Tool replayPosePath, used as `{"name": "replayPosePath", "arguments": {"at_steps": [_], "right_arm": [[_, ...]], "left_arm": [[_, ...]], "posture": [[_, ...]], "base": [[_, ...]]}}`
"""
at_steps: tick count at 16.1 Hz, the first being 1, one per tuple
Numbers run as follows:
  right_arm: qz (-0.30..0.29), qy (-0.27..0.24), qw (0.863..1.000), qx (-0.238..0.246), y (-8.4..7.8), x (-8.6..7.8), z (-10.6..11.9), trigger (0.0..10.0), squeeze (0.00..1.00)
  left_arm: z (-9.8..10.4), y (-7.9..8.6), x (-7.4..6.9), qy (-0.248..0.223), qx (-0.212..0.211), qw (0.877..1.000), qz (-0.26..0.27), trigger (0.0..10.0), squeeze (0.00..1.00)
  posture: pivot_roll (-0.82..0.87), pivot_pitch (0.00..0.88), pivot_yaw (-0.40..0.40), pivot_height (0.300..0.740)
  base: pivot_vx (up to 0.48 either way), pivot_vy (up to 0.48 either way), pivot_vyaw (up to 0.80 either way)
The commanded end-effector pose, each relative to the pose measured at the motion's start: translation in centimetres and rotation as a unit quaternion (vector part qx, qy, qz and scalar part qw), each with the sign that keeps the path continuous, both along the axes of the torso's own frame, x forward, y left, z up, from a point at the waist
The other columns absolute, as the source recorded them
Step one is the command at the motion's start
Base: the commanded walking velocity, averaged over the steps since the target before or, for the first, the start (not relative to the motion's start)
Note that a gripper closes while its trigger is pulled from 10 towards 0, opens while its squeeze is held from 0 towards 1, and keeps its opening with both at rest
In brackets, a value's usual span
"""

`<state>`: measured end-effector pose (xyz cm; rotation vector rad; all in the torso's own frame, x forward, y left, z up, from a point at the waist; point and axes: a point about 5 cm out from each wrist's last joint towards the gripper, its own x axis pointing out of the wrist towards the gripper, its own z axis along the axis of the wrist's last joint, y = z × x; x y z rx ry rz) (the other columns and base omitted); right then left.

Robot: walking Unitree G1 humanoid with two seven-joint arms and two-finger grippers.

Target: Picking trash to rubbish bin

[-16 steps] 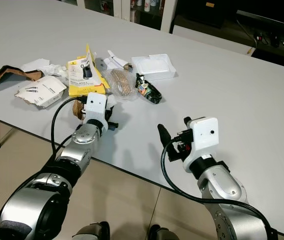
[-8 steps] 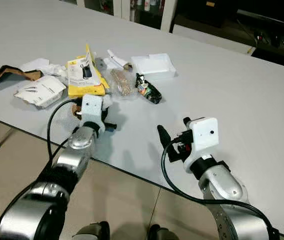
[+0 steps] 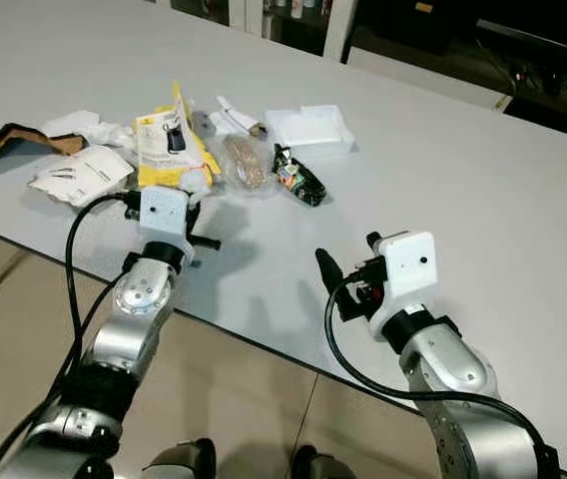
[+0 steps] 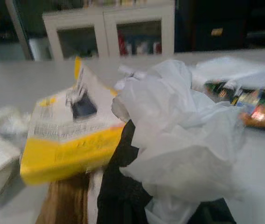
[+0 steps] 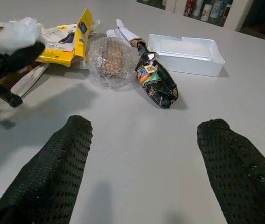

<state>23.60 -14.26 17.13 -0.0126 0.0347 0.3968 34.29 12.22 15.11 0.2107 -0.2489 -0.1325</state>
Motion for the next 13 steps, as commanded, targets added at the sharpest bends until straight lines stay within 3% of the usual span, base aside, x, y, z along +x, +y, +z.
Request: {"name": "replayPosePath", "arguments": {"at_steps": [1,5,13], "right_arm": [[-0.002,-0.001,1.0,-0.004,-0.5,0.2,0.0,10.0,0.0],[0.004,0.0,1.0,-0.007,-0.7,0.8,-0.2,10.0,0.0],[0.028,0.007,0.999,-0.015,-1.3,3.9,-1.3,10.0,0.0]], "left_arm": [[0.8,-0.8,-0.5,-0.019,0.009,1.0,-0.017,0.0,0.0],[2.0,0.2,-1.2,-0.048,0.048,0.998,-0.006,0.0,0.0],[1.8,1.5,-2.6,-0.013,0.046,0.999,-0.001,0.0,0.0]], "posture": [[0.13,0.149,-0.125,0.74],[0.13,0.15,-0.126,0.74],[0.24,0.191,-0.123,0.74]], "base": [[0.0,0.0,0.0],[0.0,0.0,0.0],[0.0,0.0,0.0]]}}
